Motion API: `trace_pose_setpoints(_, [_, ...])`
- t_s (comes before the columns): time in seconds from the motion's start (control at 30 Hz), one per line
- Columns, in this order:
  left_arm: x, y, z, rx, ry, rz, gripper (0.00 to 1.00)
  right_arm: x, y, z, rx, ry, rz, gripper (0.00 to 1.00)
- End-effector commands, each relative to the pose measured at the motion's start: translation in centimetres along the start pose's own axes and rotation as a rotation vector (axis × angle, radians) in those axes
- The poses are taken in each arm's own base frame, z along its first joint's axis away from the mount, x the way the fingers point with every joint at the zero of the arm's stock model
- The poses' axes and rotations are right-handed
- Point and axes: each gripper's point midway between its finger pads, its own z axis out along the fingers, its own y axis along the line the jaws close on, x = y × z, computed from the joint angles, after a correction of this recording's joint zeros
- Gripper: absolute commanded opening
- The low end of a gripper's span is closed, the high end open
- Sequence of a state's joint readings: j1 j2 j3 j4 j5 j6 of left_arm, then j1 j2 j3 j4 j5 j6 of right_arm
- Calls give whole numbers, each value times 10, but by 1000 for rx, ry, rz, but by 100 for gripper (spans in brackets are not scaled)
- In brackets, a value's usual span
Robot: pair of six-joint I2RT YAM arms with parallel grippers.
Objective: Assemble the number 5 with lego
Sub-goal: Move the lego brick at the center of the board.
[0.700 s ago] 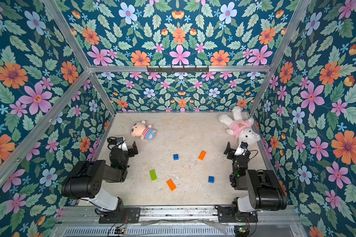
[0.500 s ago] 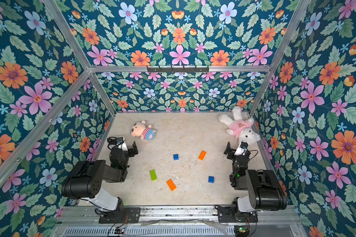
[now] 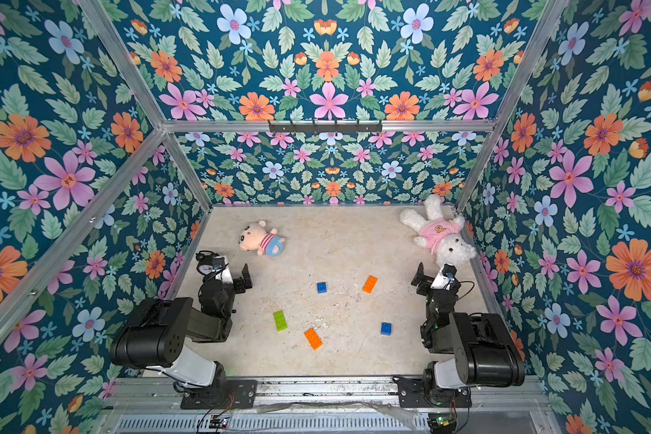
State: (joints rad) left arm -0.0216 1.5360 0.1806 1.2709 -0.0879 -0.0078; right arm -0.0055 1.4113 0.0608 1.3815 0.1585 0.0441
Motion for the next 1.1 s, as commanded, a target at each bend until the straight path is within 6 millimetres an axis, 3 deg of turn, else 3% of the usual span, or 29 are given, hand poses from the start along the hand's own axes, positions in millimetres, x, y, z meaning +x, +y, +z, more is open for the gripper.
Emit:
trace_pose_setpoints(0.0, [-34, 6, -7, -29, -78, -28, 99, -31, 3, -8, -2, -99, 13, 99])
trace_pose_setpoints(0.07, [-53, 14, -9, -75, -49, -74, 99, -26, -1, -3, 43, 4, 63, 99])
trace_pose_setpoints(0.13, [-74, 26, -11, -142, -31, -203, 99, -34, 0, 0, 70, 76, 146, 99])
trace_pose_setpoints(0.23, [-77, 27, -14, -169, 90, -386, 99, -49, 9, -6, 52, 125, 427, 99])
trace_pose_setpoints(0.3, [-75, 7, -15, -70, 162, -465, 99, -59, 38, -14, -108, 165, 514, 99])
trace_pose_setpoints(0.4, [-71, -64, -23, 320, 265, -576, 99, -65, 100, -42, -491, 247, 621, 99])
trace_pose_setpoints(0.47, [-49, -92, -32, 404, 413, -625, 99, -52, 128, -53, -587, 396, 642, 94])
trace_pose_setpoints(0.53, [-22, -118, -47, 416, 528, -555, 99, -27, 157, -66, -588, 555, 514, 92])
trace_pose_setpoints(0.63, [11, -141, -74, 393, 616, -445, 99, 6, 193, -91, -567, 689, 315, 88])
trace_pose_setpoints(0.73, [37, -140, -95, 353, 668, -420, 99, 36, 223, -123, -572, 785, 161, 82])
trace_pose_setpoints(0.83, [49, -132, -110, 331, 679, -433, 99, 67, 255, -162, -626, 843, -4, 75])
trace_pose_setpoints(0.93, [51, -118, -116, 280, 671, -431, 99, 85, 280, -190, -664, 839, -120, 71])
trace_pose_setpoints(1.07, [49, -106, -118, 224, 665, -408, 99, 101, 301, -205, -693, 852, -211, 69])
